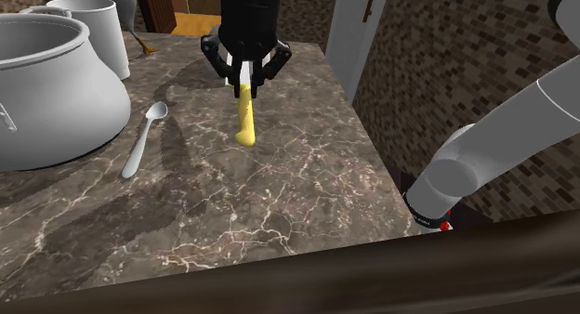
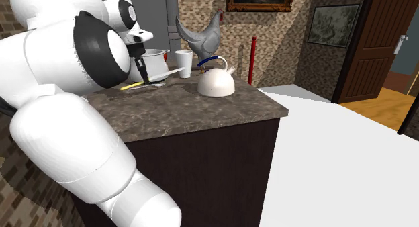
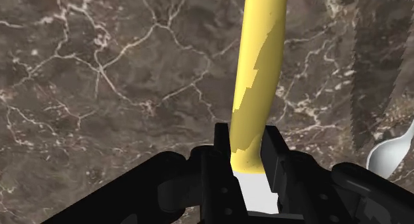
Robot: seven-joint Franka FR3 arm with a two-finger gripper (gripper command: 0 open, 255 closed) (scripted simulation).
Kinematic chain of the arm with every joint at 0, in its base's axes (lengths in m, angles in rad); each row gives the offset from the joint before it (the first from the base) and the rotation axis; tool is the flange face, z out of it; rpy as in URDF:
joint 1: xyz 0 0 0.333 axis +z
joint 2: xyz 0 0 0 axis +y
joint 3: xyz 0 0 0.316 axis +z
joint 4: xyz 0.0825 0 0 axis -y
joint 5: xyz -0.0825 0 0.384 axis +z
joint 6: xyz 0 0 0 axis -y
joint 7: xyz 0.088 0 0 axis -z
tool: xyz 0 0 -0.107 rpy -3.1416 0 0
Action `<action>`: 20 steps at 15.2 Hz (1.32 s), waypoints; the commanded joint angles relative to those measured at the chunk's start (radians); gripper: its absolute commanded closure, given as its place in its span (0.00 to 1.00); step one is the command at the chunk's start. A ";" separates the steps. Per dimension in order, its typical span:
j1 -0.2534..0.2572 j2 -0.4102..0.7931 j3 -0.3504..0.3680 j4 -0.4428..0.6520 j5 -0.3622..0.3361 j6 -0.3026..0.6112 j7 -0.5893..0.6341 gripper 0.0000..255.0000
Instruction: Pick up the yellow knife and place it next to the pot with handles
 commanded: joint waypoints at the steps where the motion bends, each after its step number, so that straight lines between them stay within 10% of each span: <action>1: 0.002 -0.007 -0.002 -0.036 0.005 0.031 -0.002 1.00; 20: 0.015 -0.026 0.009 -0.213 0.021 0.193 0.004 1.00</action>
